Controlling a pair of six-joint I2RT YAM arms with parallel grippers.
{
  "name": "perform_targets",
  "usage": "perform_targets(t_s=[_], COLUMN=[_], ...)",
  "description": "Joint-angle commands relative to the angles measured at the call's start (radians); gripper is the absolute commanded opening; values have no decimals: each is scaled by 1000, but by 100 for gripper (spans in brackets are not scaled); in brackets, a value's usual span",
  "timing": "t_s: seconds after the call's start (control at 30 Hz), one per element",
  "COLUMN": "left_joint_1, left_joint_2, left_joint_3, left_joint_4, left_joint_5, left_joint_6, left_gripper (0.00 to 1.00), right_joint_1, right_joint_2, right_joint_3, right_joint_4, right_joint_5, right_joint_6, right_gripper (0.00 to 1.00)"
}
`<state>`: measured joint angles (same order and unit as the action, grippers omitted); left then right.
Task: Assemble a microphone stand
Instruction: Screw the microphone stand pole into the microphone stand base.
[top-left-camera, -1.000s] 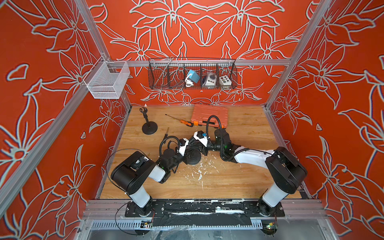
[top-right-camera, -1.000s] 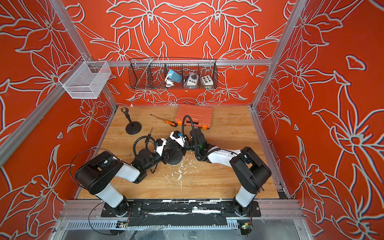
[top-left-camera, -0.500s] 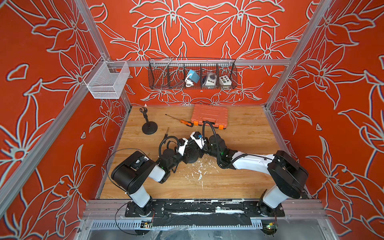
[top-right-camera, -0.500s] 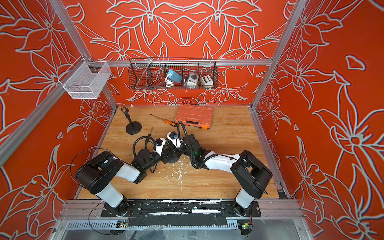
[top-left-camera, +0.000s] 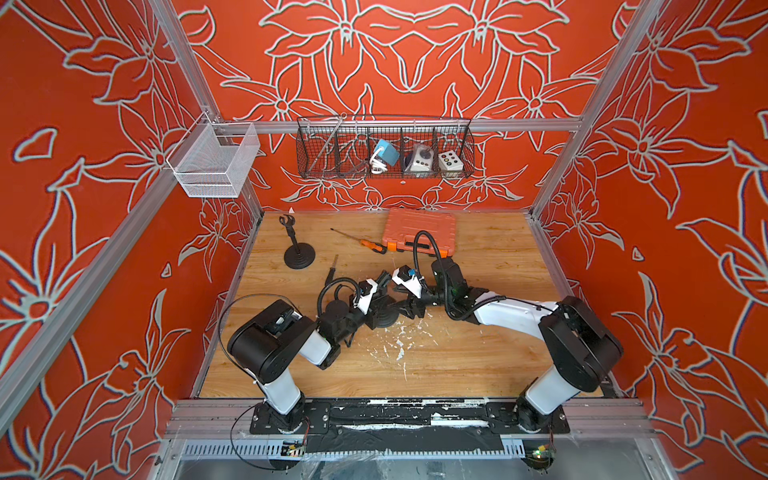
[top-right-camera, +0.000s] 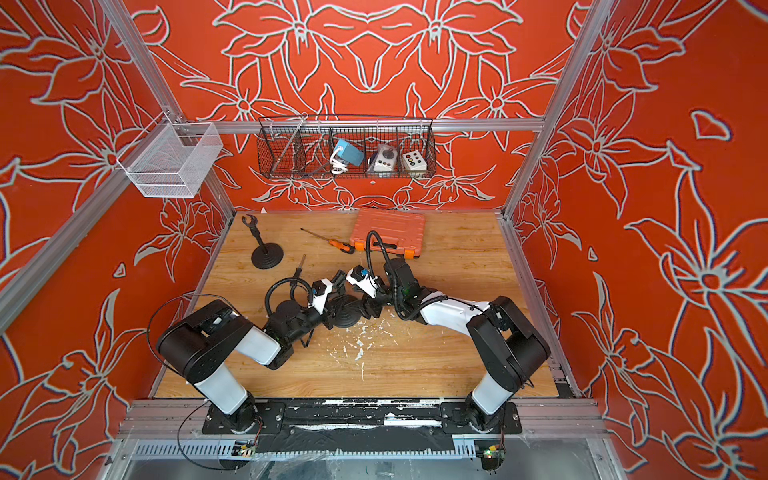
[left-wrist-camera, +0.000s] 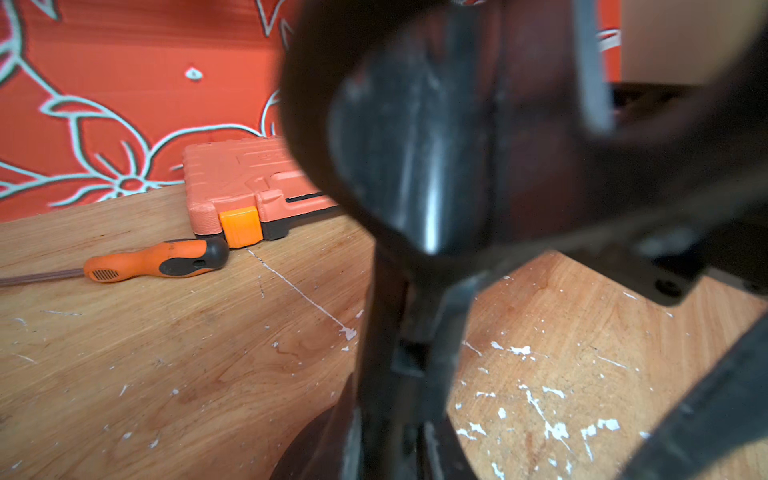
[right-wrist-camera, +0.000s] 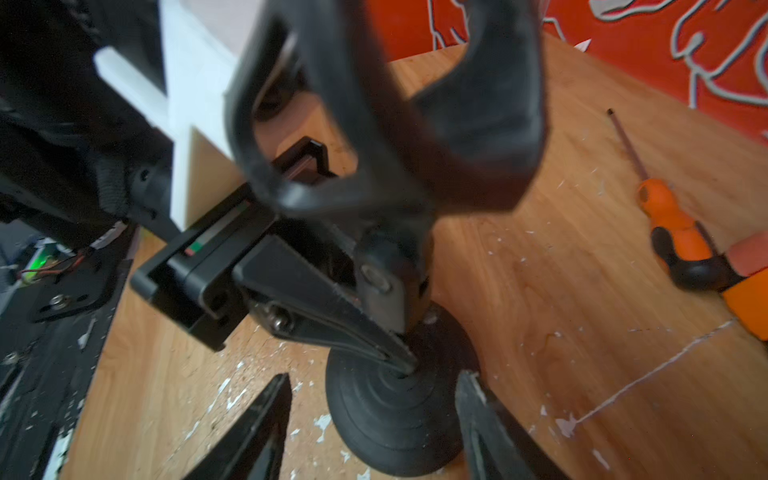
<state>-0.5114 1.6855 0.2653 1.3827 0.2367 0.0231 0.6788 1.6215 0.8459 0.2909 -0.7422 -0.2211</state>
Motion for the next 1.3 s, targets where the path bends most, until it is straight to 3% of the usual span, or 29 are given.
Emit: perform_targets(t_s=[0.0, 0.37, 0.63, 0.97, 1.07, 1.27], left_joint_1=[-13, -13, -15, -15, -15, -15], left_joint_2=[32, 46, 34, 32, 15, -180], left_joint_3=[-27, -38, -44, -43, -52, -60], left_joint_4=[-80, -56, -54, -58, -46, -201], left_joint_5=[39, 43, 38, 30, 15, -11], left_joint_6=[-9, -16, -12, -14, -27, -112], left_gripper=[5, 8, 20, 24, 32, 43], right_joint_1=[-17, -63, -61, -38, -38, -33], right_joint_2=[-26, 64, 177, 213, 206, 187], right_joint_3=[51, 214, 323, 326, 281, 201], right_joint_4=[-94, -140, -205, -128, -46, 66], right_joint_5=[-147, -230, -346, -337, -320, -269], right_joint_6=[-158, -256, -284, -237, -191, -130], right_gripper=[65, 66, 61, 44, 36, 14])
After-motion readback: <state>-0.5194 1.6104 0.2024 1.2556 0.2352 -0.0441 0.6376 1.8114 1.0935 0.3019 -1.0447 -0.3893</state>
